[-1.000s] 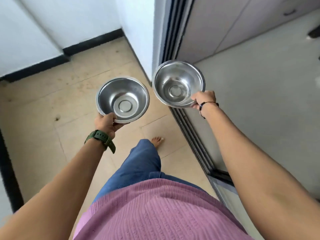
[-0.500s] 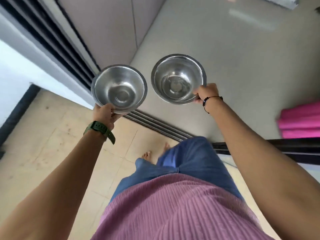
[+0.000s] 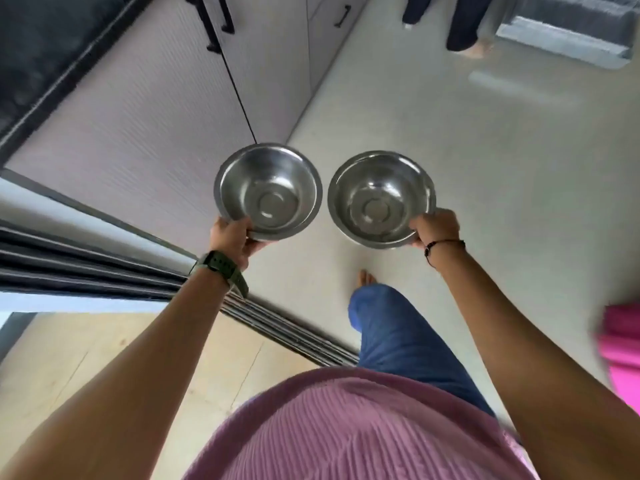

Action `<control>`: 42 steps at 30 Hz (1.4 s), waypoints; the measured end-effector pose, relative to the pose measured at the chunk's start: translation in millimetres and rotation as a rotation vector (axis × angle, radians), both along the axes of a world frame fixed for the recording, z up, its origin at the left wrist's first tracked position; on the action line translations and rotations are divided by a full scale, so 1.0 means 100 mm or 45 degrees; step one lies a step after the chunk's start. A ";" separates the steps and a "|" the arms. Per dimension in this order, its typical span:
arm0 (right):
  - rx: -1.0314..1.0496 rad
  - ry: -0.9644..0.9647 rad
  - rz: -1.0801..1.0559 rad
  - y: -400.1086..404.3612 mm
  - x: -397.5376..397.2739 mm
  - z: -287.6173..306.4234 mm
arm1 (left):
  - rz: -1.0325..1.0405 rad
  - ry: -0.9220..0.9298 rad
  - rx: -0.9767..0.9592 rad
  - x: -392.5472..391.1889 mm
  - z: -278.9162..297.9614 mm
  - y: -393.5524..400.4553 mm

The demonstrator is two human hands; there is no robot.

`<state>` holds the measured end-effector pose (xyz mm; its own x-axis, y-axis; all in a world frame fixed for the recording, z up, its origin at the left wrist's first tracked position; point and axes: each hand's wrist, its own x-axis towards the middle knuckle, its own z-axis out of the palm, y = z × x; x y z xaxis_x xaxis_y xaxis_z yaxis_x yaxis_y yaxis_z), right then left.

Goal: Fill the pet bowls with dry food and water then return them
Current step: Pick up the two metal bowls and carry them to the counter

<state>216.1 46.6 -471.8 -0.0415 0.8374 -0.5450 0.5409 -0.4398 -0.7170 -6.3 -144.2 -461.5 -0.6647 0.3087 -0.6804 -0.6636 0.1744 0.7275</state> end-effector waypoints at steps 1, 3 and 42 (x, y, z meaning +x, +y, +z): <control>0.004 0.000 0.020 0.24 -0.07 0.07 | 0.021 0.014 -0.014 -0.03 0.07 0.24; -0.015 -0.004 0.066 0.68 -0.20 0.27 | 0.071 0.020 -0.016 -0.06 0.23 0.66; -0.119 0.854 1.135 4.22 -5.81 2.28 | 1.342 0.512 0.419 -3.33 2.10 3.63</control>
